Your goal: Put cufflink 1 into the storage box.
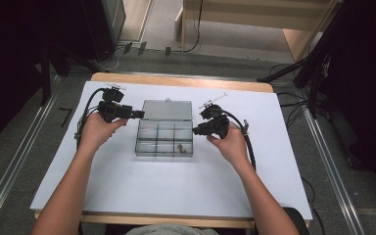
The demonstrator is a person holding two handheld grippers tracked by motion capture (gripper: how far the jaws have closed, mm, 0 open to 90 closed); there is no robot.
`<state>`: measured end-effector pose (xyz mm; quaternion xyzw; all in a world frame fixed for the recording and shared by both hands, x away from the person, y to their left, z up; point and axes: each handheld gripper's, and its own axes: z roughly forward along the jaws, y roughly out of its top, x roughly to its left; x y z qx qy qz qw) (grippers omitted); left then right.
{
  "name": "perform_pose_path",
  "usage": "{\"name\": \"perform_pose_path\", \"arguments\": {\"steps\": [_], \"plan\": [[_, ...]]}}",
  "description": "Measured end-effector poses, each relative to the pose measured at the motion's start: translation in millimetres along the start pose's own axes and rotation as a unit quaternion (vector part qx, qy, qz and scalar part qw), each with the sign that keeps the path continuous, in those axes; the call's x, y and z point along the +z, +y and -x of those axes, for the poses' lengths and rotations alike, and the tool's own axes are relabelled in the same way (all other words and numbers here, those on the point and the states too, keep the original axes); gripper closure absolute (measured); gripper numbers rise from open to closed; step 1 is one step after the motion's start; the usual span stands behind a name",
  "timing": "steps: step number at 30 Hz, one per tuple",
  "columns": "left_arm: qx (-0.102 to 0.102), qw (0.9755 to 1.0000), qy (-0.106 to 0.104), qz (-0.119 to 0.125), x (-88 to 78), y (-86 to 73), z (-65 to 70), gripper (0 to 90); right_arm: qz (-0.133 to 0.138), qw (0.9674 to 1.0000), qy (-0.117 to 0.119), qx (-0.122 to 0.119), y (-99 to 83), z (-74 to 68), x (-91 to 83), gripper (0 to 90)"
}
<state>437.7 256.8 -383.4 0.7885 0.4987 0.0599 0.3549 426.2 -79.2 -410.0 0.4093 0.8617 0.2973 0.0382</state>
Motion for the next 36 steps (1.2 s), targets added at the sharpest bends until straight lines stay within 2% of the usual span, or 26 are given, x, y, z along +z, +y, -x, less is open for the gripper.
{"name": "perform_pose_path", "arguments": {"steps": [18, 21, 27, 31, 33, 36], "plan": [[0.0, 1.0, 0.001, -0.001, 0.7, -0.1, -0.8, 34.8, -0.027, 0.9982, -0.037, 0.038, -2.9, 34.2, 27.2, 65.4], [-0.001, 1.0, 0.001, -0.002, 1.0, -0.3, -1.2, 34.8, -0.033, 0.9977, -0.04, 0.043, -3.1, 36.1, 33.8, 65.5], [-0.001, 1.0, 0.001, 0.0, 0.1, -0.5, -2.6, 34.8, -0.04, 0.9972, -0.052, 0.035, -3.8, 35.2, 40.4, 67.8], [-0.001, 1.0, 0.0, -0.001, 0.5, -0.6, -2.2, 34.8, -0.04, 0.9961, -0.075, 0.021, -4.9, 30.9, 41.4, 75.3], [-0.001, 1.0, 0.001, -0.001, 0.6, -0.6, -1.9, 34.8, -0.042, 0.9959, -0.078, 0.019, -4.9, 29.2, 41.3, 79.3], [-0.001, 1.0, 0.0, -0.001, 0.2, -0.5, -2.1, 34.8, -0.041, 0.996, -0.076, 0.024, -4.6, 30.3, 41.2, 80.0]]}}
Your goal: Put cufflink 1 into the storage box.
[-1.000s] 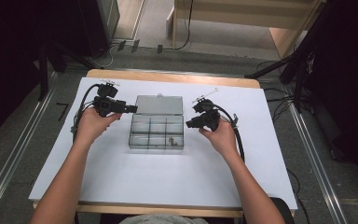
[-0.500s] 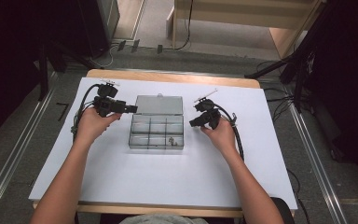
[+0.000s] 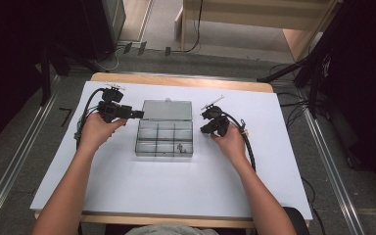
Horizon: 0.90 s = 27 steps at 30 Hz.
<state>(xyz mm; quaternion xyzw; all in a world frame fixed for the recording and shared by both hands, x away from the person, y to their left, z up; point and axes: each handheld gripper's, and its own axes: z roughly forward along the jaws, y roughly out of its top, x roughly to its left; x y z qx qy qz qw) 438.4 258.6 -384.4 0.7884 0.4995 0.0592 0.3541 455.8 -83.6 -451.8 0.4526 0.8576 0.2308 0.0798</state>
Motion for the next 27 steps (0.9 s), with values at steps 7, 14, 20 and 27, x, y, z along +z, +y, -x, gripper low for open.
{"name": "perform_pose_path", "arguments": {"steps": [7, 14, 20, 27], "plan": [[-0.002, 1.0, -0.001, 0.003, -0.9, 0.1, -0.7, 34.8, 0.004, 0.9996, 0.023, 0.014, 1.0, 1.1, -4.4, 80.3], [0.001, 1.0, 0.0, 0.002, -1.1, 0.3, 0.2, 34.9, 0.016, 0.999, 0.041, 0.013, 2.8, -5.5, -20.0, 80.3], [-0.001, 1.0, -0.002, 0.002, -1.1, 0.5, 1.1, 34.9, 0.032, 0.9982, 0.051, 0.002, 4.7, -12.9, -33.3, 80.3], [0.0, 1.0, -0.002, 0.003, -1.8, 0.7, 1.0, 34.9, 0.041, 0.9973, 0.061, -0.008, 6.7, -23.7, -44.8, 80.4]]}}
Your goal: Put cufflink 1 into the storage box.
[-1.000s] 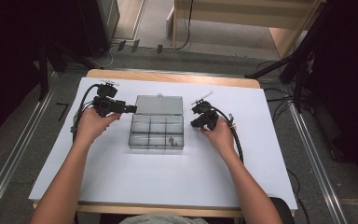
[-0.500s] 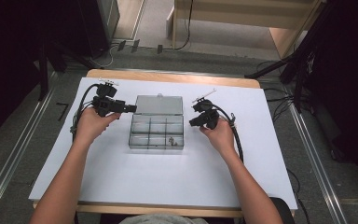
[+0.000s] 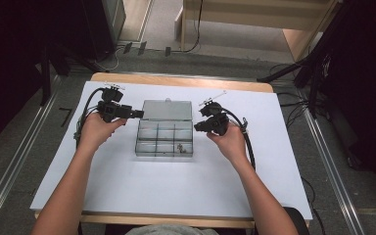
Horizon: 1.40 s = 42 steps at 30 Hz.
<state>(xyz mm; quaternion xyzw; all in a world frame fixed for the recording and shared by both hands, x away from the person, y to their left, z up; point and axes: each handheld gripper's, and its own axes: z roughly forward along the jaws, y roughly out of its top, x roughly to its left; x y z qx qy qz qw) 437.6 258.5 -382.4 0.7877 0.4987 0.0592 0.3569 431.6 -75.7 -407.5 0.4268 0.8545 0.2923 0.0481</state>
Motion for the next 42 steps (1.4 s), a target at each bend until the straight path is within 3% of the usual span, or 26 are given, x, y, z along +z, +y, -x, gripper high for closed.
{"name": "perform_pose_path", "arguments": {"steps": [20, 42], "plan": [[-0.001, 1.0, 0.001, 0.003, -2.1, 0.3, -0.6, 34.9, 0.013, 0.9985, 0.037, -0.037, 6.1, -40.0, -5.2, 80.6], [0.0, 1.0, 0.002, 0.002, -1.8, 0.3, -0.9, 34.9, -0.024, 0.9938, 0.072, -0.082, 5.5, -84.9, 37.4, 80.5]]}}
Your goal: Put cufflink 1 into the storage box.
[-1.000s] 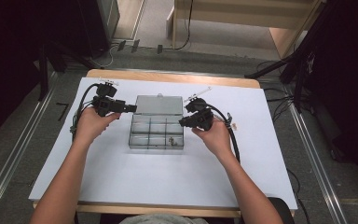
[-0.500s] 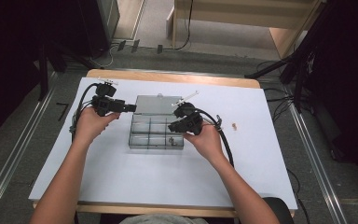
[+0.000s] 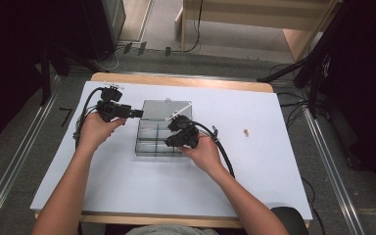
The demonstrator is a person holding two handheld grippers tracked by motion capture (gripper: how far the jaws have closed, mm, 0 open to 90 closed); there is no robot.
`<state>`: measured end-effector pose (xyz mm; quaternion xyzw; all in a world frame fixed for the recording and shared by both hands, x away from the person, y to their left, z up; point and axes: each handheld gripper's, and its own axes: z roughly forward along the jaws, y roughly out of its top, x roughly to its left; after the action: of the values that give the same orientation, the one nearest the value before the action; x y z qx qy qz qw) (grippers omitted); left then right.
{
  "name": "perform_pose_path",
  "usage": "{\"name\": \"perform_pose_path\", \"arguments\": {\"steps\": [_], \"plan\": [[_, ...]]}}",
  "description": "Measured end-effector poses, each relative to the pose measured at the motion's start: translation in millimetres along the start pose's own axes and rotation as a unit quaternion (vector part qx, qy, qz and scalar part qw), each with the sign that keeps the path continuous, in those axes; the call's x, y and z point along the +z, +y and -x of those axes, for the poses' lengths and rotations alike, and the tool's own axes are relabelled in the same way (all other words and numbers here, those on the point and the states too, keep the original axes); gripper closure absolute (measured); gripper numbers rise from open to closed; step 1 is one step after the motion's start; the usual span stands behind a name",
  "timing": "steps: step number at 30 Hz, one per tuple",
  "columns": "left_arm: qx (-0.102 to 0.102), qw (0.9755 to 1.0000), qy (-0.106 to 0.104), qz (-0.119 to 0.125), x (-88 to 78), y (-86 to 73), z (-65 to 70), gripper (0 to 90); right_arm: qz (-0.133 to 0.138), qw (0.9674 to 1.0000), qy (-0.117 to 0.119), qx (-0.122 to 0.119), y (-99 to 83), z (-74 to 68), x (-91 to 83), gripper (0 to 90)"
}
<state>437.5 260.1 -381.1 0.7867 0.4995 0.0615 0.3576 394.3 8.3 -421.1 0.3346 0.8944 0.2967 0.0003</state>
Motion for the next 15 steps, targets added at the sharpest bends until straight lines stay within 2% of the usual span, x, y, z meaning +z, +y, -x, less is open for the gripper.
{"name": "perform_pose_path", "arguments": {"steps": [7, 15], "plan": [[-0.001, 1.0, 0.0, 0.0, 0.1, 0.0, -0.2, 34.9, -0.016, 0.9998, -0.001, -0.008, -0.6, -2.8, 15.5, 80.4], [0.001, 1.0, 0.0, -0.002, 1.2, -0.2, 0.1, 34.8, -0.032, 0.9995, 0.001, -0.006, -1.1, -1.4, 26.3, 80.0]]}}
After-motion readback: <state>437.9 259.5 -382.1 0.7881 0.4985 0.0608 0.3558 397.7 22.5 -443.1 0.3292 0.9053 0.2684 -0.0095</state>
